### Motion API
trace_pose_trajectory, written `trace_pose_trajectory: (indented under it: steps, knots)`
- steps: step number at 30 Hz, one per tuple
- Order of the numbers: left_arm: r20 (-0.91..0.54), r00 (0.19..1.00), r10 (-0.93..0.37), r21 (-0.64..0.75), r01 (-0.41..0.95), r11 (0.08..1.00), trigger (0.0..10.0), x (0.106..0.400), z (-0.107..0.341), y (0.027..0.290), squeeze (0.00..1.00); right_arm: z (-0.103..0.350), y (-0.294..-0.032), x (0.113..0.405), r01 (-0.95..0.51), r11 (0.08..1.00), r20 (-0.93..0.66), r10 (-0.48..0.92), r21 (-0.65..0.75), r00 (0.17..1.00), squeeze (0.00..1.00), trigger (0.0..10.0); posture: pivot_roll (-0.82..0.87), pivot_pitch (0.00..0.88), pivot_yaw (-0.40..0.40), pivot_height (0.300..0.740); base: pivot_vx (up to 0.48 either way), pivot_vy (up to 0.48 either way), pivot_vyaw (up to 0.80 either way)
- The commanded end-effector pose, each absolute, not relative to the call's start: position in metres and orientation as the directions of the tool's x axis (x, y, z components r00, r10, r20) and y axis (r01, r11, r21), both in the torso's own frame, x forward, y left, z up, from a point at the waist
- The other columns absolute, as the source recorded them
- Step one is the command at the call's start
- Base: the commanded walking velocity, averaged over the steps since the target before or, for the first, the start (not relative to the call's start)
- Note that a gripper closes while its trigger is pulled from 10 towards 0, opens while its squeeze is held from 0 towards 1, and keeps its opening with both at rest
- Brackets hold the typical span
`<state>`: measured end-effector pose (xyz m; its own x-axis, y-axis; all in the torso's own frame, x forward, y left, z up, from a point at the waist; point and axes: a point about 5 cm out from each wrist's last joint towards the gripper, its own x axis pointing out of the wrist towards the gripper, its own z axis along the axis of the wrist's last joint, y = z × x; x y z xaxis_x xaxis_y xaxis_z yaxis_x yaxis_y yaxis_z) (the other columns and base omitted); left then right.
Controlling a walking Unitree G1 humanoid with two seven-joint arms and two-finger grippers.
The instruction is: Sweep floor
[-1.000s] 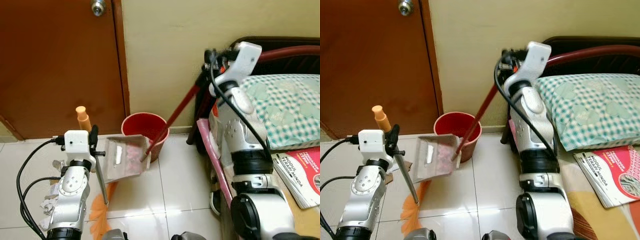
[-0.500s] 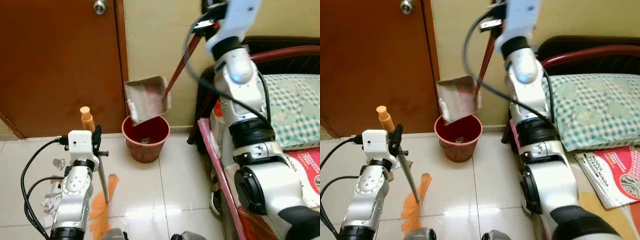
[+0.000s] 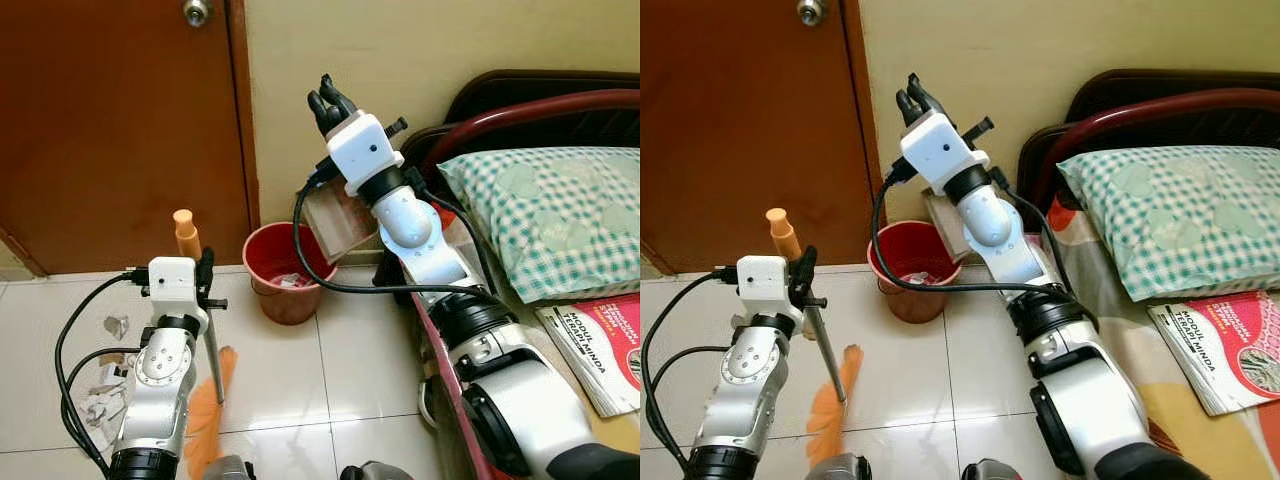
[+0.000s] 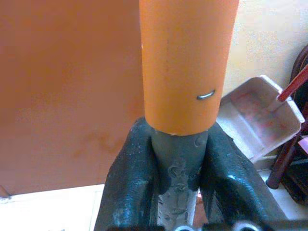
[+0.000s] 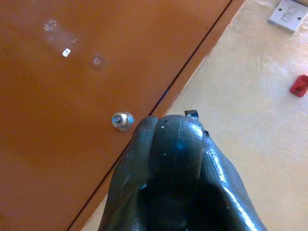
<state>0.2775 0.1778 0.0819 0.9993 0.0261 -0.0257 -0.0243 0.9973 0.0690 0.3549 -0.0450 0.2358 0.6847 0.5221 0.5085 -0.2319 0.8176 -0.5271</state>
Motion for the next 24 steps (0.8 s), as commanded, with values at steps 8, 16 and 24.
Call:
trace_pose_trajectory:
  steps: [8,16,24]
  knots:
    - [-0.037,0.999,0.011,0.042,-0.010,0.999,10.0,0.278,0.080,0.172,0.00,0.305,-0.057,0.349,-0.180,0.937,0.736,0.347,-0.299,0.581,0.00,10.0,0.02,0.082,-0.065,0.740,0.000,0.000,0.00]
    - [-0.037,0.999,0.037,0.063,-0.034,0.997,10.0,0.278,0.080,0.177,0.00,0.324,-0.063,0.351,-0.346,0.938,0.721,0.251,-0.017,0.646,0.00,10.0,0.02,0.082,-0.063,0.740,0.000,0.000,0.00]
    - [-0.044,0.998,0.052,0.080,-0.049,0.996,10.0,0.277,0.079,0.183,0.00,0.293,-0.074,0.350,-0.432,0.855,0.560,0.215,0.288,0.800,0.00,10.0,0.03,0.082,-0.057,0.740,0.000,0.000,0.00]
